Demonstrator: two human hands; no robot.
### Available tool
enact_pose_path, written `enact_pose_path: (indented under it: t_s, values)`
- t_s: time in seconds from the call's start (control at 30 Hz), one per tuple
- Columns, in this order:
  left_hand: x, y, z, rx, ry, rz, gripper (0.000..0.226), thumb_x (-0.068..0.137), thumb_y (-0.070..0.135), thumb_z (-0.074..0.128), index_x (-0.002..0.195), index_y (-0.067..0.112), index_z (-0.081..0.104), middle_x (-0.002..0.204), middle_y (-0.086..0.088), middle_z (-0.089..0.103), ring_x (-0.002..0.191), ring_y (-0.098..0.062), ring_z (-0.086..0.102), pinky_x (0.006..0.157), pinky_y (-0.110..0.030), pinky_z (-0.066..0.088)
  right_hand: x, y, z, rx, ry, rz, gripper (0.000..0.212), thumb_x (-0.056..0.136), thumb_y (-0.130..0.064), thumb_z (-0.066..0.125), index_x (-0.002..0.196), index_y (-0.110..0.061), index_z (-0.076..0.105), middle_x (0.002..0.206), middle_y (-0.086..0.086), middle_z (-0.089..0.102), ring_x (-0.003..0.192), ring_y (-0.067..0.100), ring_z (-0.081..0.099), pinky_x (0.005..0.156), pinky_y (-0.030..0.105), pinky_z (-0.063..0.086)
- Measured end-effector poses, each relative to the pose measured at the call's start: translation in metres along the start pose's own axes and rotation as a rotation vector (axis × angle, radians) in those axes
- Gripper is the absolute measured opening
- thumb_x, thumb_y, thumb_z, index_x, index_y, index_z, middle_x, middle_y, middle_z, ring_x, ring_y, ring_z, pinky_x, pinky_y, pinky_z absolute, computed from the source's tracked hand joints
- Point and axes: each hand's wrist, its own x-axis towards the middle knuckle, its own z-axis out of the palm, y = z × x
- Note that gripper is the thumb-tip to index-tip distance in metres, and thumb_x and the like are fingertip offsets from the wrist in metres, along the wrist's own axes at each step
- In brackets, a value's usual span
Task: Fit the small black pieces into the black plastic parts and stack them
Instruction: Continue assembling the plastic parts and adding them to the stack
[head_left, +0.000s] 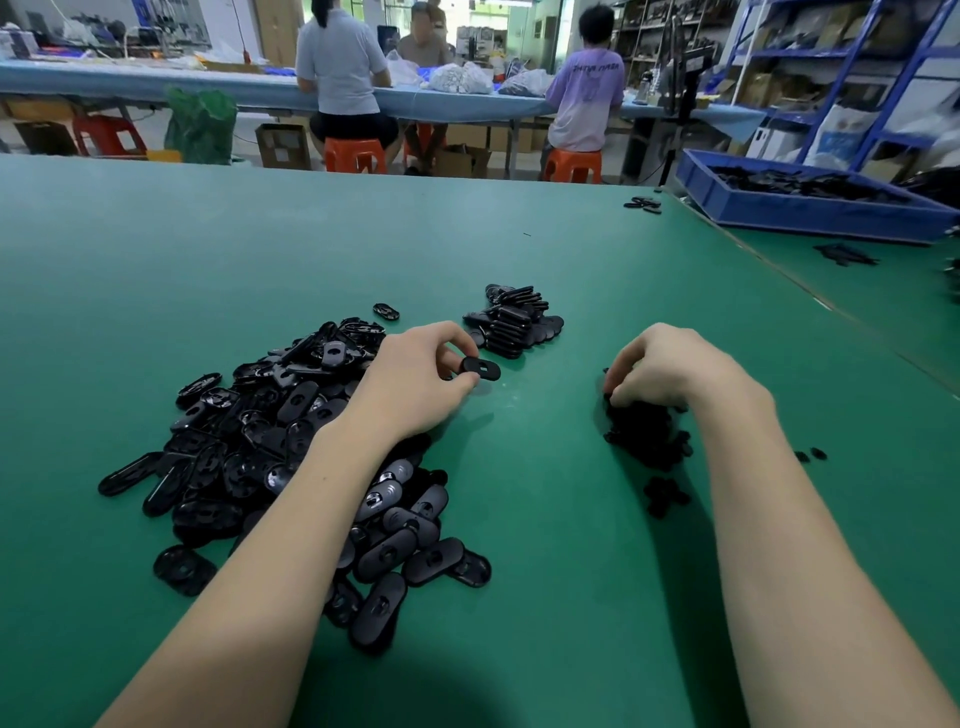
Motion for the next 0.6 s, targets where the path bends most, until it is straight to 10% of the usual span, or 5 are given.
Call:
enact_pose_path:
  t_s: [0.4,0.6]
  values:
    - [-0.002,0.005,-0.003,-0.022,0.001,0.005,0.015,0.085,0.015,0.073,0.096,0.024,0.068,0.082,0.011,0.074,0.082,-0.008,0.068,0.065,0.0,0.036,0.0,-0.005,0.0,0.153,0.033,-0.102,0.009,0.08,-0.021,0.071,0.08,-0.029,0.075,0.097,-0.004,0.075,0.092,0.021,0.069,0.089,0.035,0.057]
    - [-0.003,0.007,-0.002,-0.066,-0.006,-0.002,0.017,0.085,0.013,0.072,0.097,0.023,0.067,0.084,0.008,0.075,0.081,-0.01,0.067,0.066,-0.004,0.038,-0.004,-0.019,0.01,0.463,-0.046,-0.263,0.007,0.082,-0.022,0.075,0.083,-0.028,0.077,0.077,0.0,0.067,0.057,0.013,0.045,0.06,0.023,0.04]
